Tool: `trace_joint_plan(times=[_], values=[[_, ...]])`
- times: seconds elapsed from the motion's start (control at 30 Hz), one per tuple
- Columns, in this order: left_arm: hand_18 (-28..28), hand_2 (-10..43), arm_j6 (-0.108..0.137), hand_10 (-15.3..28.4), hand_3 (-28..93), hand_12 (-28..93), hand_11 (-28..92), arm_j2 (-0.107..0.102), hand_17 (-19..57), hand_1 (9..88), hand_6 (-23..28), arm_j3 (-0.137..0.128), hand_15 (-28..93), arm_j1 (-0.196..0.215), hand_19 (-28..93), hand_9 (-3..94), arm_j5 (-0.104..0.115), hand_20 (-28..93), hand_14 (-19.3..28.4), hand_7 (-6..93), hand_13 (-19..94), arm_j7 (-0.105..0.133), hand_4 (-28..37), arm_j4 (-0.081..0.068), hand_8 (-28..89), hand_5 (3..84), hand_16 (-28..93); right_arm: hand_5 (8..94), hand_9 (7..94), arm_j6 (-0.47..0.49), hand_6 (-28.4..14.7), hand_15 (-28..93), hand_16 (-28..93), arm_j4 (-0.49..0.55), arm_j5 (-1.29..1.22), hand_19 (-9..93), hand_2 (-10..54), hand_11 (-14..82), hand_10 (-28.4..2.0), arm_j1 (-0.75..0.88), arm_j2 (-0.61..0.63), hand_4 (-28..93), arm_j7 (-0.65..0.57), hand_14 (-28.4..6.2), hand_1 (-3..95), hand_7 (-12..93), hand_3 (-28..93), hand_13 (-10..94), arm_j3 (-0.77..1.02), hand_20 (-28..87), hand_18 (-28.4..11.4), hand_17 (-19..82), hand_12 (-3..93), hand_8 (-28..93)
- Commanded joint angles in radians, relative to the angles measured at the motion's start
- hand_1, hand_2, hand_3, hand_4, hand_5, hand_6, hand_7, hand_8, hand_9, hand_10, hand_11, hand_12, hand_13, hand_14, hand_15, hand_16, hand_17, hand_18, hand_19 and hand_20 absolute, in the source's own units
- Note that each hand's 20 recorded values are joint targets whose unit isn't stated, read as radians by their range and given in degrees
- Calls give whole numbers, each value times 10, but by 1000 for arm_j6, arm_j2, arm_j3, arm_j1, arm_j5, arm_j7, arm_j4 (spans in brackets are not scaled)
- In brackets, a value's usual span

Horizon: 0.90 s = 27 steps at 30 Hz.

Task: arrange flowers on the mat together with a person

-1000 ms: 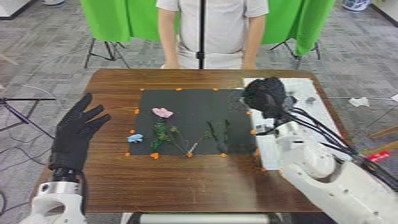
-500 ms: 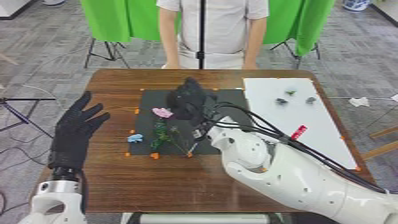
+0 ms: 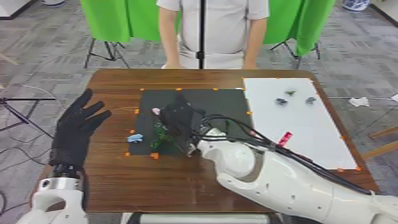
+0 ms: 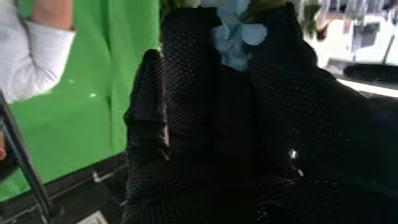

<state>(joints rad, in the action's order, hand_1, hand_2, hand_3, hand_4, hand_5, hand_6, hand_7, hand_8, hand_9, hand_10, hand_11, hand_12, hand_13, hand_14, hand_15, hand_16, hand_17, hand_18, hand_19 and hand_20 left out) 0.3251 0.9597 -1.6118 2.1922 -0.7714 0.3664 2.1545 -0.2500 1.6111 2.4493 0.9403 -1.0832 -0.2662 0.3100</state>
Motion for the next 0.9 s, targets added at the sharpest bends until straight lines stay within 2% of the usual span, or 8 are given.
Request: trace_joint_plan(times=[0.03,0.2,0.3,0.33,0.4,0.77,0.9], values=[[259,43,-13,160,796,90,202,4,-94,231,33,-2,396,11,453,342,0,126,242,111,266,-21,-282,-5,-91,330,-51,770,800,44,69,481,296,-5,46,679,-95,110,-67,38,-4,-283,1,-37,560,205,663,644,24,274,-141,170,345,-31],[259,43,-19,160,797,90,202,10,-95,232,34,-2,397,6,453,341,-6,126,242,111,266,-34,-282,-7,-91,330,-51,725,758,75,73,499,264,-4,54,662,-95,134,-71,58,-11,-283,13,-45,535,215,684,612,48,287,-146,150,320,-48],[259,43,-18,160,796,90,202,8,-95,233,34,-3,397,9,453,341,-5,126,242,112,266,-32,-282,-7,-91,330,-51,693,705,97,74,514,242,5,67,658,-95,208,-78,66,-11,-283,33,-55,500,213,727,593,62,294,-147,142,253,-59],[259,43,-17,160,796,90,202,11,-95,234,34,-5,397,11,454,342,-7,126,242,112,266,-39,-282,-4,-91,330,-51,680,690,115,73,522,230,6,80,656,-95,233,-80,79,-15,-283,43,-59,483,211,747,589,78,296,-148,139,231,-72],[259,43,-18,161,797,90,203,10,-95,234,34,-4,397,12,453,342,-6,126,242,112,267,-38,-282,-5,-92,330,-51,636,649,124,72,552,170,4,76,651,-95,292,-92,78,-14,-283,50,-71,443,215,792,571,78,299,-148,129,171,-151],[258,42,-14,161,803,89,203,6,-95,237,35,0,398,17,453,342,-3,125,242,113,266,-38,-274,-4,-91,331,-51,590,604,118,64,578,140,14,53,644,-95,290,-99,59,-11,-283,36,-85,406,215,821,530,81,306,-153,104,164,-156],[259,43,-9,161,803,89,203,2,-95,236,36,3,397,19,454,342,0,125,242,114,266,-28,-273,-4,-91,331,-51,566,590,110,56,585,134,16,37,643,-95,292,-101,39,-14,-283,22,-87,400,215,825,518,75,309,-154,97,164,-156]])
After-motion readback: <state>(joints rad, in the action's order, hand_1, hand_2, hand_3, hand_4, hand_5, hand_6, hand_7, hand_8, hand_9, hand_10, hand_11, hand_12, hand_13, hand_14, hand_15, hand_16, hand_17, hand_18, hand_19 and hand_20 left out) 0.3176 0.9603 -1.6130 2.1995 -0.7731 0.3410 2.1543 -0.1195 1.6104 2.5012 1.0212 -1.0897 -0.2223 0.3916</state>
